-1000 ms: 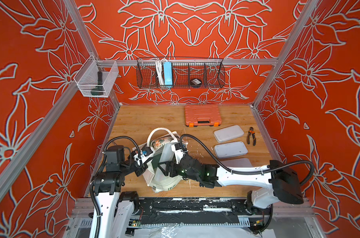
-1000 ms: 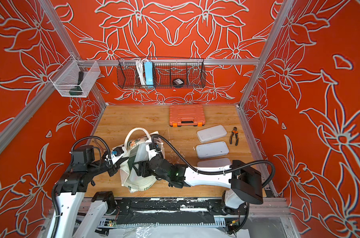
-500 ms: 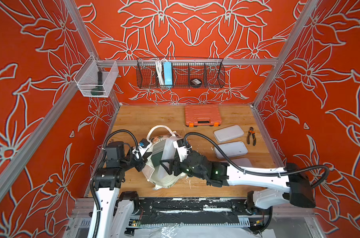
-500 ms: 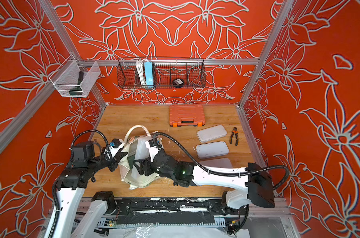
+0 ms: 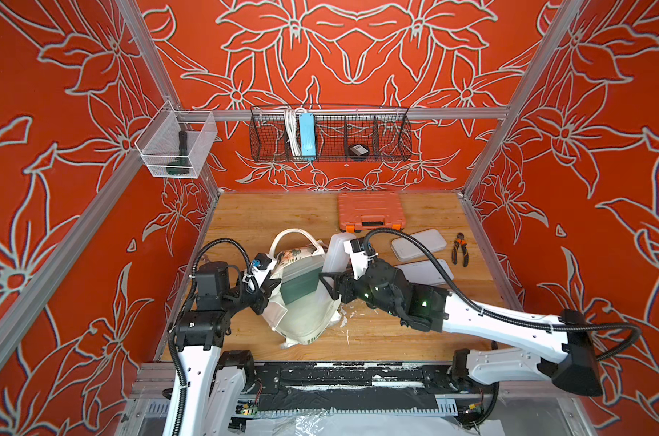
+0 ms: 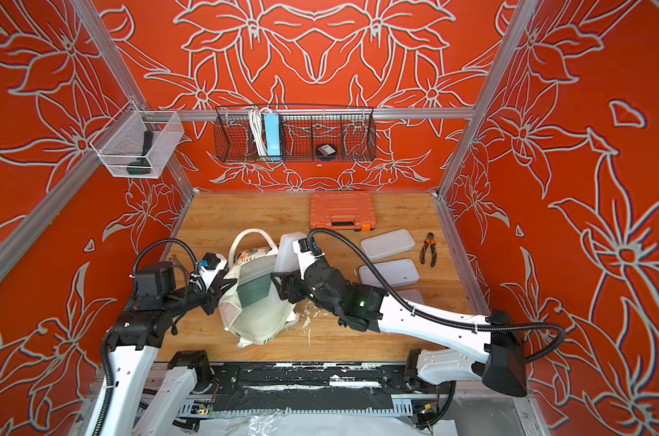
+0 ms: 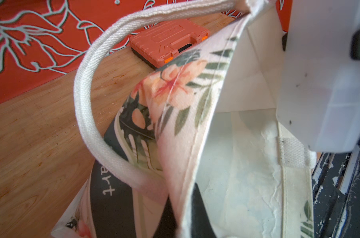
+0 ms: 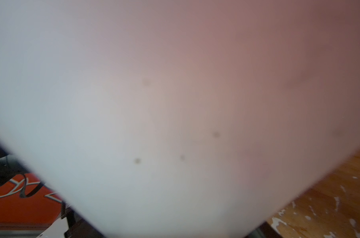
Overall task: Take out the pencil case from the canvas bag
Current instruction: Pick up the pencil case from the canvas bag.
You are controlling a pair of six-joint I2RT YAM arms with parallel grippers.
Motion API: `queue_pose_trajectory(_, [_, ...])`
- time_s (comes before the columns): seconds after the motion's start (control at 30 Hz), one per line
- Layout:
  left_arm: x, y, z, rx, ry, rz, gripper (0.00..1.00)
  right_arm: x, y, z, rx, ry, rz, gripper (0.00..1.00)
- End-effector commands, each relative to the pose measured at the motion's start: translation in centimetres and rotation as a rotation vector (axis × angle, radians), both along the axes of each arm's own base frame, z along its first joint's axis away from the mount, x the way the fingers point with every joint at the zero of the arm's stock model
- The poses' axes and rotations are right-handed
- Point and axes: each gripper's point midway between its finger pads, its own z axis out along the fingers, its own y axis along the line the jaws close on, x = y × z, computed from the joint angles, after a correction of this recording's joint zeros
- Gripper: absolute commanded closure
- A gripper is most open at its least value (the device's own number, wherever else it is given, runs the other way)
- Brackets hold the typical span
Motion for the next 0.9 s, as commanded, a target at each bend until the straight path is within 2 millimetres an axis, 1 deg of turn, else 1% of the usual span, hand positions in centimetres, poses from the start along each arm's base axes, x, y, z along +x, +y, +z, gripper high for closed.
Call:
queue_pose_trajectory(0.0, [-0.5,0.1,-1.2,-0.021,0.051,0.030,1.00,1.3,-2.1,1.5,-0.015,-0.015,-0.053,0.39])
queue_pose_trajectory(0.2, [-0.7,0.4,-1.8,-0.020,0.054,0.054,1.00,3.3,-5.1,1.3,-0.075,-0.018,-0.131,0.39])
queue_pose_trajectory(0.3, [-0.6,0.4,-1.9,-0.020,0.057,0.058,1.00,4.1,-6.1,1.2,-0.102,-0.015,-0.151,0.38])
queue_pose_trajectory(0.6, [-0.2,1.2,-2.8,0.006,0.066,0.097,1.00,5.3,-8.0,0.9,-0.130,-0.014,-0.173,0.38])
queue_pose_trajectory(0.73, [0.0,1.3,-2.6,0.005,0.061,0.104,1.00,5.7,-9.1,0.1,-0.186,-0.003,-0.186,0.38])
queue_pose_trajectory(0.87, [0.0,1.4,-2.6,0.001,0.063,0.110,1.00,6.1,-10.1,-1.5,-0.260,0.024,-0.209,0.38])
